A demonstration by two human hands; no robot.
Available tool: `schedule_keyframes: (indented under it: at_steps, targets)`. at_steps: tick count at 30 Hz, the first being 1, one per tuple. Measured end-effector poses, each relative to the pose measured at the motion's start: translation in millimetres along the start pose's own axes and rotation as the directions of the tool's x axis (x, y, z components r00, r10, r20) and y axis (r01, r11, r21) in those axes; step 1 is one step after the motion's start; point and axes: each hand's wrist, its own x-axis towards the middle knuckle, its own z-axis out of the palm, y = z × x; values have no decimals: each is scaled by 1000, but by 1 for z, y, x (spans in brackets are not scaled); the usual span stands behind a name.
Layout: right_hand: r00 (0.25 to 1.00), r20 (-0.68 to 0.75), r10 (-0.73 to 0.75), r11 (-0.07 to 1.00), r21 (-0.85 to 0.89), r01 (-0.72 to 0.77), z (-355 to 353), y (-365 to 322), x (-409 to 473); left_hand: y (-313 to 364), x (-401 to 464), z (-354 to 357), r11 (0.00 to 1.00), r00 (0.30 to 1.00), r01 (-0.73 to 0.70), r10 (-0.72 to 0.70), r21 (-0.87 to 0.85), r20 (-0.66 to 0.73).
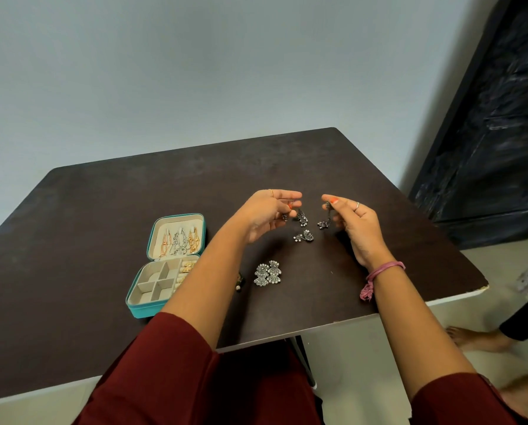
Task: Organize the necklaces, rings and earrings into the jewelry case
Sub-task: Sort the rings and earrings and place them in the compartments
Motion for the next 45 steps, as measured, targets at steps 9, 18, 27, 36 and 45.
schedule_keyframes:
  at_steps: [9, 18, 27, 36, 45]
  targets:
    - [1000, -19, 9, 1000, 12, -9, 0, -2, 0, 3, -11, -5, 1000, 995, 14, -12, -23, 95]
    - [998, 35, -52, 998, -43, 53, 1, -2, -6, 2, -20, -1, 996, 996, -42, 48, -77, 79]
    - [999, 10, -30, 999, 12, 30, 0, -8, -13, -3, -23, 3, 980, 983, -168, 175, 103, -62]
    - [991, 53, -121, 982, -141, 127, 0, -22, -18, 3, -29, 3, 869, 926, -326, 372, 371, -59]
    - [964, 177, -197, 909, -336, 247, 10, -48, -22, 4, -44, -3, 944, 930, -331, 324, -11, -173]
